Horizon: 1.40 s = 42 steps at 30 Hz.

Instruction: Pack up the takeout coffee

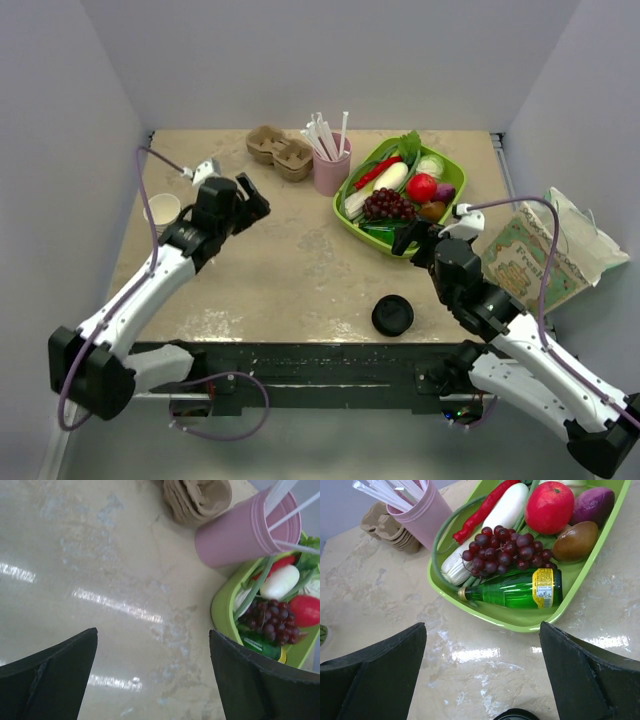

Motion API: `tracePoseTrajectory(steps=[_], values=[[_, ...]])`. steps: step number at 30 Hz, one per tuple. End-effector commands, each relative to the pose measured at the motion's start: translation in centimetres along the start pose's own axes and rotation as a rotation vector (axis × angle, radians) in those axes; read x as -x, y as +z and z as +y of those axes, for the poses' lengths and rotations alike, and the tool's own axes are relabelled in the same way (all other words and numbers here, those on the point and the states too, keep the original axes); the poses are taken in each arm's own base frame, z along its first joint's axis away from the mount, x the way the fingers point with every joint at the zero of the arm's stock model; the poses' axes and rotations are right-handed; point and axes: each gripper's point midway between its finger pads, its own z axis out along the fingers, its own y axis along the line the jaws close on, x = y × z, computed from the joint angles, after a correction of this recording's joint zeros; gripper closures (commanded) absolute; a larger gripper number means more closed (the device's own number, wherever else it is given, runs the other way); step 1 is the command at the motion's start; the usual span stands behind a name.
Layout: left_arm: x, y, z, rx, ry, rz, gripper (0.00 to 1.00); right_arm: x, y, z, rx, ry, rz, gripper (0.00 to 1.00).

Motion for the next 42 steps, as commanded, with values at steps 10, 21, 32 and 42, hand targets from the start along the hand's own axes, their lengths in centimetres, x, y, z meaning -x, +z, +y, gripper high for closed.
tracePoseTrajectory(steps=[10,21,32,42], values=[[7.0,16.1,-7.0,-0.12,-0.06,-0.002,0.24,1.0,-0.3,0.8,0.051,0.046,-0.051,0.02],[6.4,22.2,-8.8,-0.258,-0.188,0.021,0.4,0.8,0.2,-0.4,-0.022,0.028,-0.053,0.02],[7.1,25.3,-8.8,-0.268,-0.232,0.034,0.45,0.9,0.2,-1.1,-0.061,0.025,-0.061,0.02],[7.6,26.4,-8.8,-0.248,-0.24,0.025,0.46,0.8,0.3,-1.6,-0.091,0.021,-0.062,0.02]])
